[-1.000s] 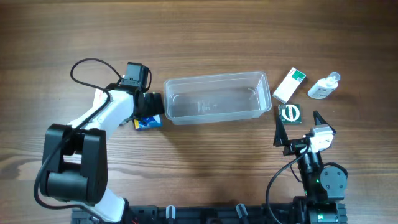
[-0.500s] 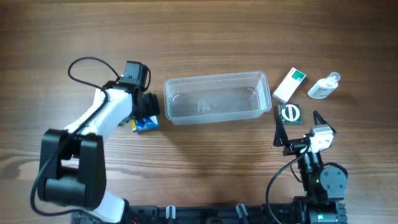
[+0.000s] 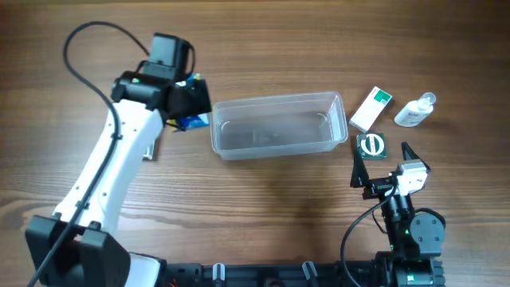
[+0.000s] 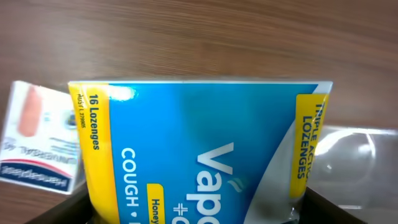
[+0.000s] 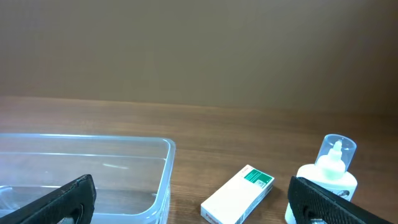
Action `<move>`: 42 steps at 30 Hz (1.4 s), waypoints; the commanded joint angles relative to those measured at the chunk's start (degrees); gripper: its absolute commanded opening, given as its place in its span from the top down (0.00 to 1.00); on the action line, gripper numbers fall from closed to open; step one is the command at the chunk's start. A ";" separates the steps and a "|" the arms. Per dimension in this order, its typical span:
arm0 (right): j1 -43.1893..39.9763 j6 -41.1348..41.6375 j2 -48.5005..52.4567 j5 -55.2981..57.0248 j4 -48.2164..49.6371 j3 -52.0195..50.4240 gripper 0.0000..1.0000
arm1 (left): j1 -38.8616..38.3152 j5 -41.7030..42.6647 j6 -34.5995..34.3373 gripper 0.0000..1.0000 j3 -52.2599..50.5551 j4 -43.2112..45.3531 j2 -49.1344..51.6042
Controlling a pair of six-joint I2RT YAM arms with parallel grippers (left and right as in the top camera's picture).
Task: Pack container
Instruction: 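Lift the VapoDrops box with the left gripper over the container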
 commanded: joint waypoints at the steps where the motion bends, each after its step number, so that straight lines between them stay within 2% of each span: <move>1: -0.20 -0.57 -0.31 -0.68 0.24 -0.09 0.00 | -4.68 0.50 -2.82 0.20 1.11 1.66 -1.09; 12: -0.20 -0.57 -0.31 -0.68 0.24 -0.09 0.00 | -14.05 0.48 -5.27 0.20 1.11 7.41 4.02; 23: -0.20 -0.59 -0.31 -0.68 0.24 -0.09 0.00 | -14.45 0.48 -7.67 0.21 1.09 5.38 9.90; 29: -0.20 -0.59 -0.31 -0.68 0.24 -0.09 0.00 | -14.45 0.57 -10.93 0.23 0.68 3.19 10.27; 35: -0.17 -0.57 -0.31 -0.68 0.26 -0.09 0.00 | -14.95 1.16 -10.97 0.23 0.68 2.69 10.27; 39: -0.20 -0.57 -0.31 -0.68 0.24 -0.09 0.00 | -15.04 1.16 -10.95 0.11 0.68 2.80 10.27; 40: -0.20 -0.57 -0.31 -0.68 0.24 -0.09 0.00 | -15.04 1.16 -10.93 0.03 0.68 2.80 10.27; 42: -0.17 -0.57 -0.31 -0.68 0.24 -0.09 0.00 | -15.04 1.16 -10.80 0.01 0.68 2.80 10.27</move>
